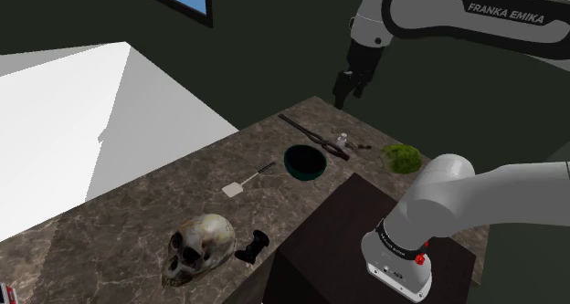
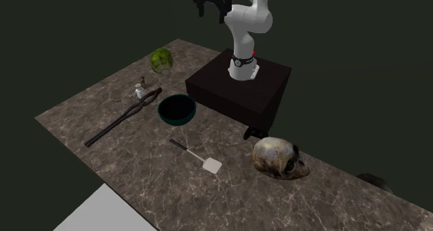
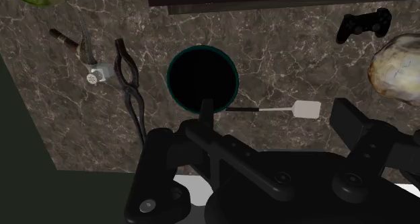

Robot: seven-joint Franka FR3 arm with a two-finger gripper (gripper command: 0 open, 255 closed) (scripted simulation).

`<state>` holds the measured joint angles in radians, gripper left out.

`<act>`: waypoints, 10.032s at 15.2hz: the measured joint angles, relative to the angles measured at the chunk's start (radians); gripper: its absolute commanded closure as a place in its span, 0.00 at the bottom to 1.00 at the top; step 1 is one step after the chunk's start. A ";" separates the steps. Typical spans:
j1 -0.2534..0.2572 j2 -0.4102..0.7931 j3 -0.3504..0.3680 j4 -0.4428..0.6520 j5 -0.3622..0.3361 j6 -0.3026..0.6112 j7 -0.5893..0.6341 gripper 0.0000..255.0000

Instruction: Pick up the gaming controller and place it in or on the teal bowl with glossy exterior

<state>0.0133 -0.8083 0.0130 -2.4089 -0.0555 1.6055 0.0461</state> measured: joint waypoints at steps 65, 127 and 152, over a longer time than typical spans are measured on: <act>0.372 1.325 0.111 -0.158 -0.710 1.465 2.085 1.00; -0.465 0.743 0.258 -0.257 0.121 0.997 0.592 1.00; -0.535 1.062 0.144 -0.103 -0.012 1.159 0.523 1.00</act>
<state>-0.5217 0.2532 0.1567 -2.5118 -0.0672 2.7644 0.5688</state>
